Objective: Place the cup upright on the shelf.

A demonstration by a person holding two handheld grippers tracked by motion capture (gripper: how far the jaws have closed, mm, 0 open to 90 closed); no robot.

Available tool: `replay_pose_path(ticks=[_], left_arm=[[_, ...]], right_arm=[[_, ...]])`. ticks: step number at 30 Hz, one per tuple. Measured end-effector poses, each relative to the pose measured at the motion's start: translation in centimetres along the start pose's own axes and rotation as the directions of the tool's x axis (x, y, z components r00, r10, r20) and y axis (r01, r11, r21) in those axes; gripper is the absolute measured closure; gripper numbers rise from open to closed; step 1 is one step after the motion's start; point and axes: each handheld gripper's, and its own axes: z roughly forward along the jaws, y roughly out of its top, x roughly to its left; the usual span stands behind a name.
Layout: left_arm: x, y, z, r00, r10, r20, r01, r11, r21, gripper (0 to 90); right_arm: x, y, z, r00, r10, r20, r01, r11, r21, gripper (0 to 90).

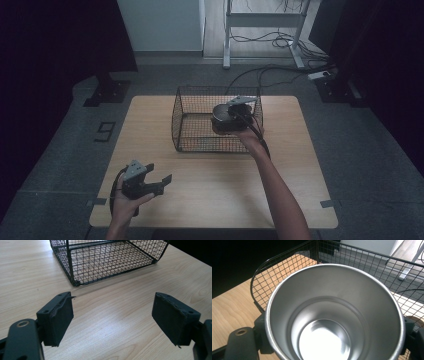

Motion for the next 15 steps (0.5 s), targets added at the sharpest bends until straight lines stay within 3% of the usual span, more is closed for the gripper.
replay_pose_path(ticks=[15], left_arm=[[0.2,0.0,-0.1,1.0000,-0.004,0.001,0.004,1.0000,-0.003,17.6]], right_arm=[[-1.1,0.6,1.5,0.9998,0.008,0.016,-0.009,1.000,0.018,18.3]])
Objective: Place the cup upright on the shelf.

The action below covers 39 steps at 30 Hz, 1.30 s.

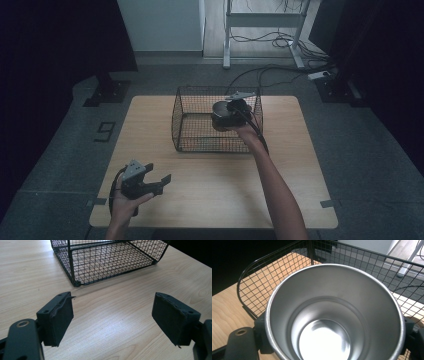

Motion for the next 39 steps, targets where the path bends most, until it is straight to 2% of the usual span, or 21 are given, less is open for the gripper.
replay_pose_path(ticks=[24,39], left_arm=[[0.3,0.0,-0.1,1.0000,-0.009,-0.003,0.009,1.0000,-0.003,17.6],[0.5,-0.1,-0.2,0.9999,-0.013,-0.004,0.013,0.9999,-0.005,17.6]], right_arm=[[-1.5,0.6,2.5,0.9999,0.012,0.002,-0.012,0.999,0.029,18.3],[-2.2,1.5,4.4,0.9999,-0.011,-0.003,0.011,0.999,0.036,18.3]])
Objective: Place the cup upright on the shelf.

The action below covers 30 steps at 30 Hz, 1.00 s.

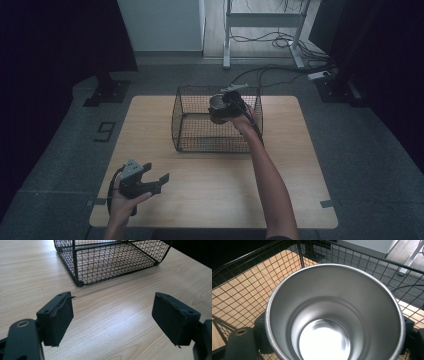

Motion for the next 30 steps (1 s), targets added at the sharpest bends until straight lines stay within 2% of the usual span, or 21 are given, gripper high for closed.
replay_pose_path(ticks=[9,30], left_arm=[[0.1,0.0,0.0,1.0000,-0.004,-0.002,0.004,1.0000,-0.001,17.7],[0.2,-0.1,0.0,1.0000,-0.003,-0.002,0.003,1.0000,0.000,17.7]], right_arm=[[-0.3,0.1,1.1,1.0000,-0.004,0.002,0.004,1.000,0.008,18.3],[-2.0,-1.3,3.9,0.9993,0.000,0.038,-0.002,0.998,0.066,18.3]])
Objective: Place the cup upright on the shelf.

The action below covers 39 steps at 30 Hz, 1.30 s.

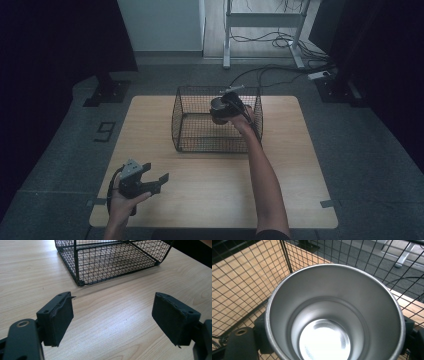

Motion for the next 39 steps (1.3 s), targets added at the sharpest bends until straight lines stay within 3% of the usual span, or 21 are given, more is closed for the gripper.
replay_pose_path(ticks=[15,24,39], left_arm=[[0.0,-0.1,0.2,1.0000,0.002,0.002,-0.002,1.0000,0.006,17.6],[0.0,-0.1,0.3,1.0000,0.002,0.003,-0.002,1.0000,0.007,17.6],[0.1,-0.1,0.1,1.0000,-0.002,0.003,0.002,1.0000,0.005,17.6]], right_arm=[[-0.6,-1.0,2.0,0.9998,0.001,0.021,-0.002,0.998,0.061,18.2],[-1.0,-1.3,2.7,0.9999,0.013,0.011,-0.014,0.995,0.100,18.2],[-0.9,-1.2,4.1,0.9999,0.009,0.009,-0.010,0.984,0.177,18.2]])
